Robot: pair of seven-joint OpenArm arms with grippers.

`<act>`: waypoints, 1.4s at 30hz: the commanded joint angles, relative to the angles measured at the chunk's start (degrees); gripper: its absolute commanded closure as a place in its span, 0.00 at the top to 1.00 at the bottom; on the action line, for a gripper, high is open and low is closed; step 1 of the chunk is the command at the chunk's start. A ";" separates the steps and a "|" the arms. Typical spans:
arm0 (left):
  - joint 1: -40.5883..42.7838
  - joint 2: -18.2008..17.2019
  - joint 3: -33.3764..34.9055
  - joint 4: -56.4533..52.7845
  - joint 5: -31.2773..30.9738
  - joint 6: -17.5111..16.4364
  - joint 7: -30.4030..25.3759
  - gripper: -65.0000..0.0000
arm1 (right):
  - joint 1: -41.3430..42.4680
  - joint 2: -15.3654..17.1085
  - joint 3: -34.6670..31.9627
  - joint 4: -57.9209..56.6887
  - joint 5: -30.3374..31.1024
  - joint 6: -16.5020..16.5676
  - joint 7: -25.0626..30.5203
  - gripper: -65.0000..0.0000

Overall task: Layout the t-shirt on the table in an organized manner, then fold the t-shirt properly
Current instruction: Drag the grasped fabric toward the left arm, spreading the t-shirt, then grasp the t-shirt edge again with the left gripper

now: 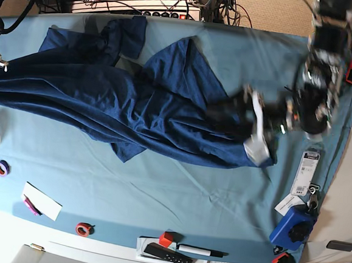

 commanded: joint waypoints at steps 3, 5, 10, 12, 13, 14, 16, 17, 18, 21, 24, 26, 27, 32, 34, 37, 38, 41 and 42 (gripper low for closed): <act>4.44 1.84 -0.44 5.68 -1.97 -0.28 -0.96 0.56 | 0.20 1.03 0.33 0.68 0.50 -0.28 1.97 0.00; 7.74 3.21 -0.42 9.53 -0.13 -0.28 -0.90 0.56 | 0.20 1.01 0.33 0.68 0.52 -0.31 1.97 0.00; 12.94 4.74 1.42 18.23 8.83 -0.28 -2.75 0.55 | 0.20 1.01 0.33 0.68 0.52 -0.31 1.95 0.00; 13.99 4.72 4.11 19.93 15.96 -0.28 -6.16 0.55 | 0.20 1.01 0.33 0.68 0.52 -0.31 1.95 0.00; 14.25 4.72 6.01 20.15 20.13 -0.28 -8.15 0.55 | 0.20 1.01 0.33 0.68 0.52 -0.31 1.95 0.00; 14.25 4.68 8.33 20.15 24.33 -0.28 -10.10 0.55 | 0.20 1.01 0.33 0.68 0.52 -0.31 1.92 0.00; 14.21 4.07 13.88 20.15 32.89 -0.28 -14.80 0.55 | 0.20 1.01 0.33 0.68 0.52 -0.31 1.90 0.00; 14.21 3.74 16.85 20.15 37.27 -0.28 -17.75 0.53 | 0.20 1.03 0.33 0.68 0.52 -0.31 1.90 0.00; 14.19 3.39 19.69 20.15 41.48 -0.28 -20.41 0.51 | 0.20 1.03 0.33 0.68 0.52 -0.28 1.90 0.00; 14.05 2.99 26.67 20.15 53.13 -0.28 -24.87 0.49 | 0.17 1.03 0.33 0.68 0.50 -0.28 1.77 0.00; 13.88 2.97 31.63 20.15 61.72 2.84 -26.21 0.49 | 0.20 1.03 0.33 0.68 0.50 -0.28 1.62 0.00; 13.90 2.95 34.38 20.13 68.83 5.57 -27.98 0.49 | 0.20 1.03 0.33 0.68 0.50 -0.31 1.64 0.00; 13.88 2.97 35.87 20.13 72.87 7.56 -28.28 0.49 | 0.20 1.03 0.33 0.68 0.52 -0.31 1.64 0.00; 13.86 1.60 43.12 20.09 88.48 17.77 -29.64 0.49 | 0.20 1.03 0.33 0.68 0.52 -0.31 1.66 0.00; 13.88 0.00 45.92 20.09 91.10 20.55 -29.53 0.49 | 0.20 1.03 0.33 0.68 0.52 -0.28 1.62 0.00; 13.88 -2.60 49.57 19.52 93.79 23.67 -29.07 0.49 | 0.20 1.07 0.33 0.68 0.52 -0.28 1.62 0.00; 13.90 -3.34 50.42 19.19 94.62 24.48 -28.83 0.49 | 0.17 1.16 0.33 0.68 0.52 -0.28 1.55 0.00; 13.90 -5.07 51.58 18.64 96.04 27.28 -28.37 0.49 | 0.20 1.16 0.33 0.68 0.52 -0.28 1.49 0.00; 13.88 -5.40 51.58 18.60 96.19 28.39 -28.04 0.49 | 0.17 1.16 0.33 0.68 0.52 -0.28 1.46 0.00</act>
